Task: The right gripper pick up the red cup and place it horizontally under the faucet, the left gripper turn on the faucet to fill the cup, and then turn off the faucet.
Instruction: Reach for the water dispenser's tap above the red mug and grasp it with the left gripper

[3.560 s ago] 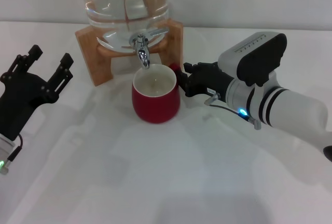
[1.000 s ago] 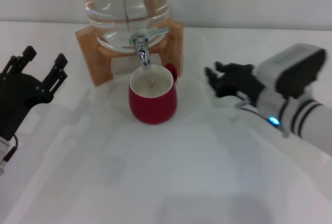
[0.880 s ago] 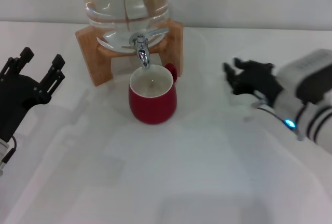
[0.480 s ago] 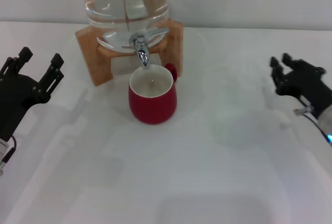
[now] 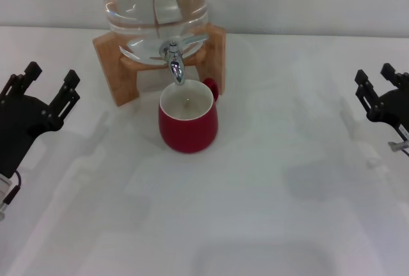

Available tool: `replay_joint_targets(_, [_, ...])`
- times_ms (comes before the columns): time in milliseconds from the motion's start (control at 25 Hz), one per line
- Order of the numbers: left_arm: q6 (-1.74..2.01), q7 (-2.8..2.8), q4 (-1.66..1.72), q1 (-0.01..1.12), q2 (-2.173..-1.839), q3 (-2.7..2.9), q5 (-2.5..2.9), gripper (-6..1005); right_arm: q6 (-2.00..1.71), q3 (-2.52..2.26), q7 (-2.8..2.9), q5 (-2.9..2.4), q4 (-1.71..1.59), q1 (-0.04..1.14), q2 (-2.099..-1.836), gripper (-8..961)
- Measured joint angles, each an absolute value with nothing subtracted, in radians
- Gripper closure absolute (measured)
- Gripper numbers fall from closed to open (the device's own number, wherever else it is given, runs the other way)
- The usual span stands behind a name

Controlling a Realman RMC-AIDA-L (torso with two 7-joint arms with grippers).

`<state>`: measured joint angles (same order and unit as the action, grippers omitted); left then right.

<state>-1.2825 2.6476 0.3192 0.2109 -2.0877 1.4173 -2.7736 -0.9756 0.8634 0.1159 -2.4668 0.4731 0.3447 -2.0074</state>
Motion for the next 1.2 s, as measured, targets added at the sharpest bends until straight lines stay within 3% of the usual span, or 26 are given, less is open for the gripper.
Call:
replay_joint_targets(640, [-1.318,2.648,0.318,0.211,-2.088,1.419,-2.773,242,-1.121,0.847,0.133,-2.464,0.443,0.31,-2.01,290])
replay_joint_targets(840, [-1.333,2.646,0.325,0.215,-2.089,1.419,-2.773,242,-1.123,0.84,0.157,-2.467,0.438,0.315,-2.01,137])
replay_joint_targets(1200, [-1.311,2.555,0.362,0.214,-2.085,1.424,-2.753,243,-1.114,0.829,0.161,-2.463,0.438,0.321,-2.011,146])
